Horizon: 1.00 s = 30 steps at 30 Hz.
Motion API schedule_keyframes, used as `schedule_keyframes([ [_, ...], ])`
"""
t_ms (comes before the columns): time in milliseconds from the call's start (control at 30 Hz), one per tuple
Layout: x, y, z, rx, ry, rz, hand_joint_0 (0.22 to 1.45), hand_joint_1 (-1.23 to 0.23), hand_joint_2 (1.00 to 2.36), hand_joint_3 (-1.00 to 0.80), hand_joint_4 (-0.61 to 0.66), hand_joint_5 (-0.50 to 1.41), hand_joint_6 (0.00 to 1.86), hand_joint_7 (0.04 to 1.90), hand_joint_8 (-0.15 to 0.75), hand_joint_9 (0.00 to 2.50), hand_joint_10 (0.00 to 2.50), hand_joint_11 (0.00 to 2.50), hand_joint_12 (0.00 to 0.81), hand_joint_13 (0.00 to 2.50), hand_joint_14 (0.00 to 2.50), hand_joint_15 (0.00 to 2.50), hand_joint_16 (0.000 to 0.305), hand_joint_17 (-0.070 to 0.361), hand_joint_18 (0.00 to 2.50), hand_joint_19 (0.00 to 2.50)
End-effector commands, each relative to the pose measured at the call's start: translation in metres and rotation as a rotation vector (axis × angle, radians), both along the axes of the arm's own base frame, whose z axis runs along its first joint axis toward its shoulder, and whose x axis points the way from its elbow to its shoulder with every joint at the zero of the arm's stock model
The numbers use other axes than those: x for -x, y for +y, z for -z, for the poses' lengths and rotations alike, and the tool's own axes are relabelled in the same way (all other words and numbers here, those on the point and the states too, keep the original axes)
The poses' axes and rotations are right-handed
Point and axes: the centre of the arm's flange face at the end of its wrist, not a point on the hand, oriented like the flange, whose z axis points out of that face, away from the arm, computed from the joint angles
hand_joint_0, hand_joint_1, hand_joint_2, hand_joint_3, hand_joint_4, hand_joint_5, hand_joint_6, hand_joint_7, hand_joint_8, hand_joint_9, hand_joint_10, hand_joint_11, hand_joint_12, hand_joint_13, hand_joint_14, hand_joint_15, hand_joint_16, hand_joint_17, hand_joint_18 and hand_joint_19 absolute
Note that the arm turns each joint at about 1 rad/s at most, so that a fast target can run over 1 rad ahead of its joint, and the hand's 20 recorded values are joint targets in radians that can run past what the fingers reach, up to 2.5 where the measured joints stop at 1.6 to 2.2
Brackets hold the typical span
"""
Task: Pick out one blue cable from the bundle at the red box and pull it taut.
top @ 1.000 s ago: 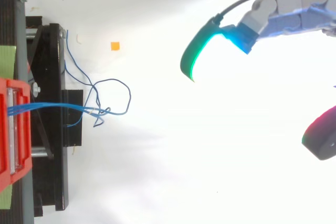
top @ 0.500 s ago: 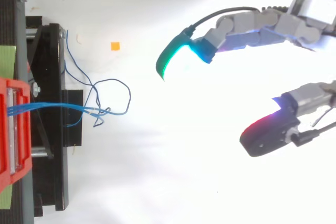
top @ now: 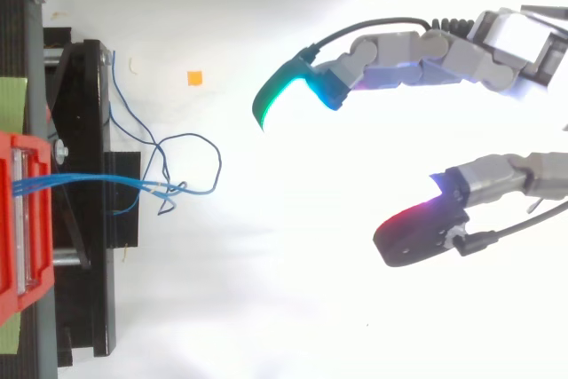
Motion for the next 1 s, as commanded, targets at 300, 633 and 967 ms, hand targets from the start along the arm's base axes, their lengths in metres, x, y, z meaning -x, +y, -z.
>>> schedule_keyframes([
  [300, -0.024, 0.01, 0.045, -0.004, 0.002, 0.005, 0.53, -0.69, 1.0, -0.5, 0.16, -0.21, 0.5, 0.74, 0.225, 0.51, 0.01, 0.21, 0.344, 0.46, 0.01, 0.23, 0.058, 0.13, 0.29, 0.47],
  [633, -0.033, 0.007, 0.06, -0.004, -0.019, 0.037, 0.53, -0.68, 1.0, -0.5, 0.16, -0.21, 0.5, 0.75, 0.226, 0.52, 0.01, 0.22, 0.344, 0.47, 0.01, 0.24, 0.058, 0.13, 0.3, 0.48],
  [967, -0.076, 0.009, 0.101, -0.038, -0.046, 0.039, 0.53, -0.68, 1.0, -0.5, 0.16, -0.21, 0.5, 0.74, 0.23, 0.52, 0.01, 0.21, 0.344, 0.47, 0.01, 0.23, 0.058, 0.13, 0.3, 0.48],
])
